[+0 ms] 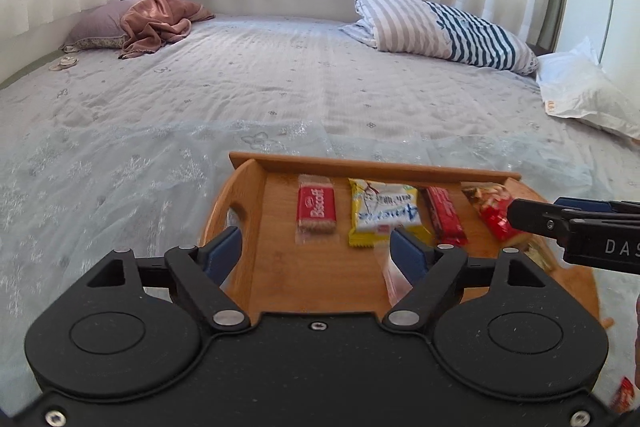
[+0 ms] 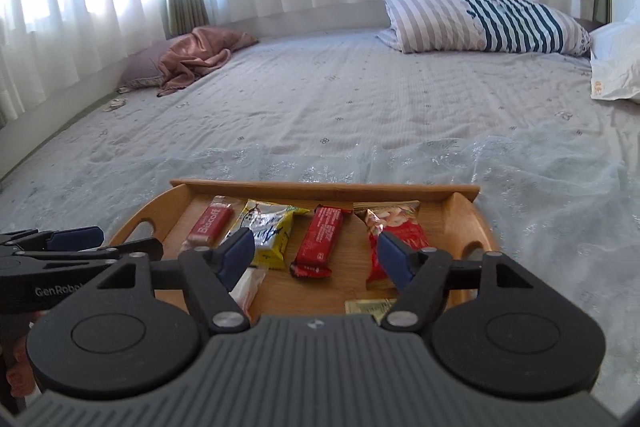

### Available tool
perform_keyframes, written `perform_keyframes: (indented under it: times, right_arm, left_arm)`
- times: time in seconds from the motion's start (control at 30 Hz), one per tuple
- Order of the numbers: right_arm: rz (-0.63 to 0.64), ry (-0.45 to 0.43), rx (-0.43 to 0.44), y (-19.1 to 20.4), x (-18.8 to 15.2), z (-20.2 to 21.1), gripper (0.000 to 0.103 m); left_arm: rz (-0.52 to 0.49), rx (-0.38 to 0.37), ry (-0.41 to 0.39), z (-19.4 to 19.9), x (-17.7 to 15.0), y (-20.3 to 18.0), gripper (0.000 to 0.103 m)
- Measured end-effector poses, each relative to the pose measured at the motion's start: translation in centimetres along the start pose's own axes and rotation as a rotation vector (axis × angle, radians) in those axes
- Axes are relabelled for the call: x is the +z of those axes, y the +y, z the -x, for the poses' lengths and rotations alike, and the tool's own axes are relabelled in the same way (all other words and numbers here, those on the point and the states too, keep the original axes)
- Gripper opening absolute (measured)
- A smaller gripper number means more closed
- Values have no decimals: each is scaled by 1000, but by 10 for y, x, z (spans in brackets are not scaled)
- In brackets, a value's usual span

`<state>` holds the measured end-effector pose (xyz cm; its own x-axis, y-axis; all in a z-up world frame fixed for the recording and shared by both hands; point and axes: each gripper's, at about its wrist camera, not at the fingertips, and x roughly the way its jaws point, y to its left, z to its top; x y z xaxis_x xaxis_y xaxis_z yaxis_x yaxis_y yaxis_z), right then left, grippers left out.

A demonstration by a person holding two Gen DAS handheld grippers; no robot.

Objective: Organize snacks
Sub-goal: 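Open both tools to release the packs and lift away from the tray, then grasp the pink-wrapped pastry pack with the left tool while the right tool reaches the green pack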

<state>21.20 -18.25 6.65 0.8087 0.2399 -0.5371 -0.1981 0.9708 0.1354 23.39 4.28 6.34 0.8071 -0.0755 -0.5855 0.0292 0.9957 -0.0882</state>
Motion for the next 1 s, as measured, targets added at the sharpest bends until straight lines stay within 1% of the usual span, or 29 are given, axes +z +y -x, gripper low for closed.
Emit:
perform_keyframes:
  times: [0.07,0.17,0.3,0.4,0.47,0.53,0.73,1.0]
  right_arm:
    - [20,-14,1,-1,-8,13,83]
    - [52,-33,3,-1,-20,32,85]
    - [74,-47,15,-3,-37,53,87]
    - [67,-55,25,-5,-50,65,88]
    - [64,-69,19,-5,-59,70,89]
    - [67,-80,8,-5,-68,75,91]
    - [64,-96,-29,-3,-93,82,94]
    - [-4,-93,-33,-8,-119,89,101]
  left_arm:
    - [18,-23,-5,14,-9,1,83]
    - [33,-45,-4,31,-22,-1,83]
    - [29,-44,-13,52,-42,-4,84]
    - [1,-33,-17,65,-55,-8,85]
    - [-21,-16,-37,75,-65,-10,86]
    - [-28,-18,-46,83,-73,-11,87]
    - [-18,-27,-28,94,-91,-12,87]
    - [-6,-19,-25,101,-116,-10,87]
